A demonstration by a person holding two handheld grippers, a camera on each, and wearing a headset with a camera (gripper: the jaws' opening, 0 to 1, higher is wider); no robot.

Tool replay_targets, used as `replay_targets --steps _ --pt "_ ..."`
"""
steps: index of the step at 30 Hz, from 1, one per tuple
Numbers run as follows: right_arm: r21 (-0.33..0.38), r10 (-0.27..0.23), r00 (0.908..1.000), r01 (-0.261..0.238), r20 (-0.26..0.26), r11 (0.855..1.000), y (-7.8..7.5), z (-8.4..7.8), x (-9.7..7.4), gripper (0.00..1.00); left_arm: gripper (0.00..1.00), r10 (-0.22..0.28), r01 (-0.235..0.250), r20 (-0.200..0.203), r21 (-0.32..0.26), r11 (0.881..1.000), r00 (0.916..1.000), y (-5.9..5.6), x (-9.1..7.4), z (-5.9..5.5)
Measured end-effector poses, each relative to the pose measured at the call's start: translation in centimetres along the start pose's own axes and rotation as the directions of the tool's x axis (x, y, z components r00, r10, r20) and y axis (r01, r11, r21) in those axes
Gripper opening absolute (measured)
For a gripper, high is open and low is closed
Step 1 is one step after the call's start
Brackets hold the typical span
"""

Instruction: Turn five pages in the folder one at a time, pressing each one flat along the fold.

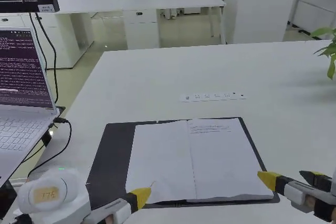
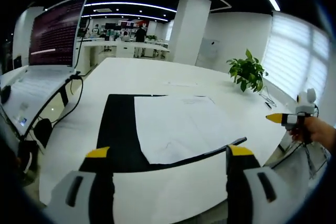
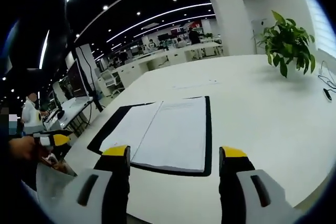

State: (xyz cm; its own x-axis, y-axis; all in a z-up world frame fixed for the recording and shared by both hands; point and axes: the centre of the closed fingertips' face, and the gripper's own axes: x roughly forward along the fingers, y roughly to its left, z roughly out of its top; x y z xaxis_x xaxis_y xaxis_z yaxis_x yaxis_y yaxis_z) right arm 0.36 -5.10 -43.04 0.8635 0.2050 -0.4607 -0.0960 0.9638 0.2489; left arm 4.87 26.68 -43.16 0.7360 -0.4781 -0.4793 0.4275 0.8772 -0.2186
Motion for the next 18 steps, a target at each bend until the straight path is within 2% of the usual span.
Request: replay_targets --steps 3,6,9,11,13,14,18 --pt "-0.053 0.026 0.9997 -0.026 -0.006 0.998 0.2 -0.2 -0.4 0.77 0.99 -0.001 0.002 -0.008 0.036 0.999 1.0 -0.2 -0.3 0.1" --pt "-0.053 0.073 0.9972 -0.073 0.012 0.996 0.4 -0.1 -0.7 0.83 0.99 -0.017 0.019 -0.022 0.094 0.995 0.9996 -0.5 -0.7 0.3" --pt "-0.064 0.11 0.9936 -0.109 0.024 0.992 0.7 0.0 -1.1 0.91 0.99 -0.028 0.029 -0.012 0.12 0.992 0.9995 -0.4 -1.0 0.8" --pt "-0.088 0.139 0.9903 -0.137 0.012 0.987 1.0 -0.1 -1.4 0.96 0.99 -0.03 0.033 -0.027 0.124 0.992 0.9992 -0.2 -1.2 0.9" --pt "-0.105 0.143 0.9897 -0.141 0.013 0.984 1.1 -0.1 -1.7 1.0 0.99 -0.034 0.037 -0.028 0.12 0.992 0.999 0.0 -1.4 1.1" --pt "-0.127 0.161 0.9867 -0.158 0.021 0.979 1.4 0.2 -2.0 1.0 0.99 -0.034 0.037 -0.028 0.111 0.993 0.999 0.2 -1.7 1.2" --pt "-0.13 0.177 0.9836 -0.171 0.034 0.977 1.8 0.5 -2.6 1.0 0.99 -0.029 0.03 -0.023 0.089 0.996 0.9993 1.0 -2.7 1.7"
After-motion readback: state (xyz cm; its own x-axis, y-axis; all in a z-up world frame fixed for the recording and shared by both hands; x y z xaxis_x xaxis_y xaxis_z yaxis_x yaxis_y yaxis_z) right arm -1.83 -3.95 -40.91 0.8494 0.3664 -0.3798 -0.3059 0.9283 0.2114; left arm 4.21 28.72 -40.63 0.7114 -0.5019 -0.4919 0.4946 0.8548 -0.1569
